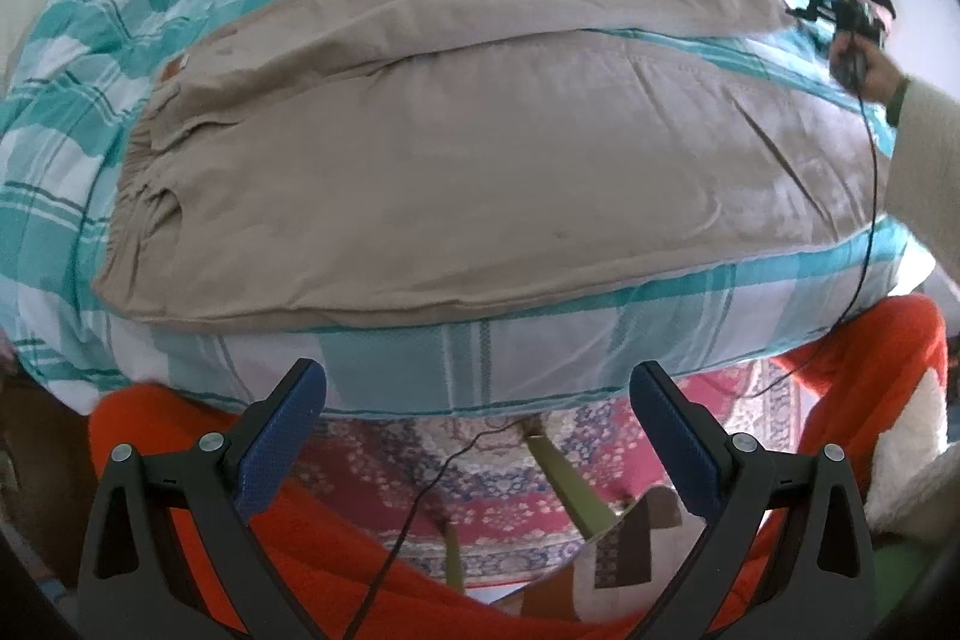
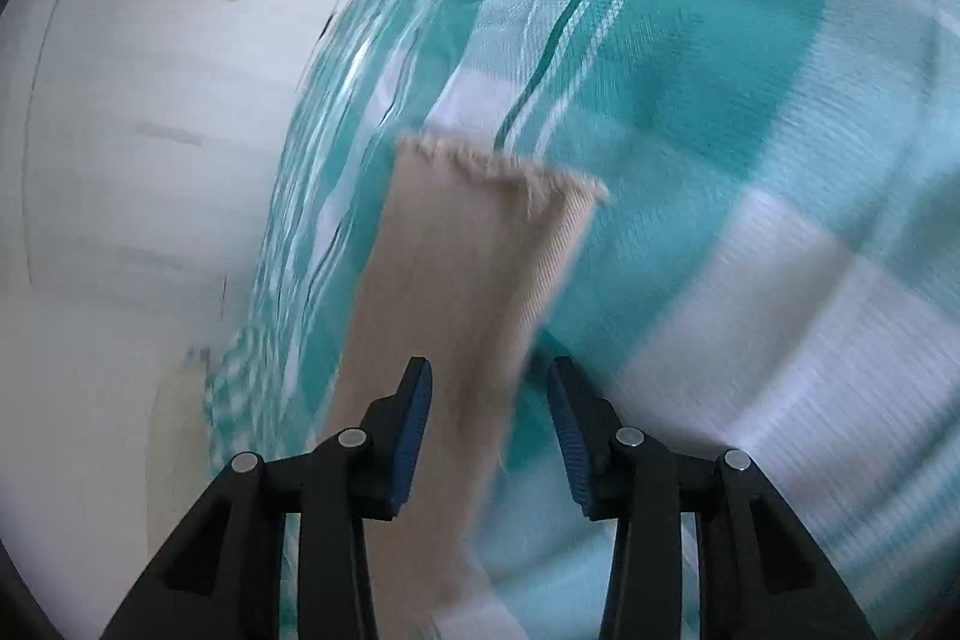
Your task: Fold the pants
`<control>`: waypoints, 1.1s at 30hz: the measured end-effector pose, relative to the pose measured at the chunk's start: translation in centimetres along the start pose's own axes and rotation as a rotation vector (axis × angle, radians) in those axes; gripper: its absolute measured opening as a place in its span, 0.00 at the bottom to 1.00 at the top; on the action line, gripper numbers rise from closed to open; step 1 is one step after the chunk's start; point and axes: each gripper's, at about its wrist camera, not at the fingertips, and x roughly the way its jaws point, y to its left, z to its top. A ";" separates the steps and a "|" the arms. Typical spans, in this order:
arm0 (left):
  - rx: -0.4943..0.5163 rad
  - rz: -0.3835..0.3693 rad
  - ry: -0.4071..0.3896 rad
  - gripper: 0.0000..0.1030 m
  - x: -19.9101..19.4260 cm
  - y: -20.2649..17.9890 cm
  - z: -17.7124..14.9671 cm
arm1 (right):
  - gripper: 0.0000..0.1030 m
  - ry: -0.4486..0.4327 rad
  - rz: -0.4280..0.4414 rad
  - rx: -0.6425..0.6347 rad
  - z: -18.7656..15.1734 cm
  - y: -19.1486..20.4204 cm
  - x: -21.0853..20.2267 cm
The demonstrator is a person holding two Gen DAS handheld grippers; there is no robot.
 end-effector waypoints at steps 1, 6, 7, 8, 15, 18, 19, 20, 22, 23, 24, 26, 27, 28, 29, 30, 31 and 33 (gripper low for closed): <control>0.000 0.002 -0.003 0.99 0.0 0.0 0.0 | 0.05 0.008 -0.004 -0.046 0.7 1.7 0.4; -0.032 -0.013 0.033 0.99 1.9 1.2 0.6 | 0.04 -0.023 -0.156 -0.472 1.0 7.5 -2.1; -0.028 -0.016 0.033 0.99 2.2 1.5 1.2 | 0.04 -0.009 -0.223 -0.477 1.1 6.7 -1.6; -0.020 -0.015 0.020 0.98 2.3 1.8 2.0 | 0.16 0.013 -0.327 -0.452 1.7 4.6 -1.2; -0.059 0.027 -0.286 0.99 2.2 5.6 14.0 | 0.77 -0.180 -0.542 -0.343 1.7 -0.3 -6.3; -0.132 0.036 -0.348 0.99 5.6 7.1 19.8 | 0.77 -0.158 -0.496 -0.425 -0.6 2.6 -6.3; -0.160 0.067 -0.359 0.99 7.7 7.8 21.6 | 0.77 -0.138 -0.475 -0.477 -1.7 3.8 -5.9; -0.180 0.115 -0.356 0.99 10.0 8.4 22.9 | 0.77 -0.116 -0.455 -0.520 -2.7 5.6 -5.1; -0.193 0.206 -0.296 0.98 14.6 9.7 24.1 | 0.77 -0.054 -0.403 -0.617 -4.5 8.5 -3.4; -0.187 0.232 -0.254 0.98 16.6 10.3 24.0 | 0.77 -0.025 -0.381 -0.654 -5.9 10.3 -2.7; -0.180 0.241 -0.219 0.99 18.6 10.9 23.4 | 0.77 0.032 -0.342 -0.726 -7.0 12.4 -1.2; -0.203 0.177 -0.300 0.99 19.1 12.2 20.7 | 0.77 0.107 -0.288 -0.827 -10.1 15.2 0.1; -0.203 0.170 -0.321 0.99 18.9 12.1 20.1 | 0.77 0.128 -0.272 -0.854 -11.2 16.0 0.4; -0.194 0.164 -0.331 0.99 18.4 12.2 19.5 | 0.77 0.170 -0.239 -0.892 -12.5 17.8 1.8; -0.188 0.161 -0.336 0.99 18.2 12.3 19.1 | 0.78 0.209 -0.206 -0.909 -13.7 18.9 2.7; -0.186 0.156 -0.341 0.99 18.2 12.4 19.0 | 0.78 0.240 -0.182 -0.919 -15.2 19.8 3.5; -0.191 0.146 -0.349 0.99 18.3 12.6 18.9 | 0.78 0.295 -0.142 -0.932 -16.9 21.0 4.9; -0.191 0.149 -0.348 0.99 19.1 12.5 19.0 | 0.78 0.412 -0.066 -0.934 -20.3 23.0 8.4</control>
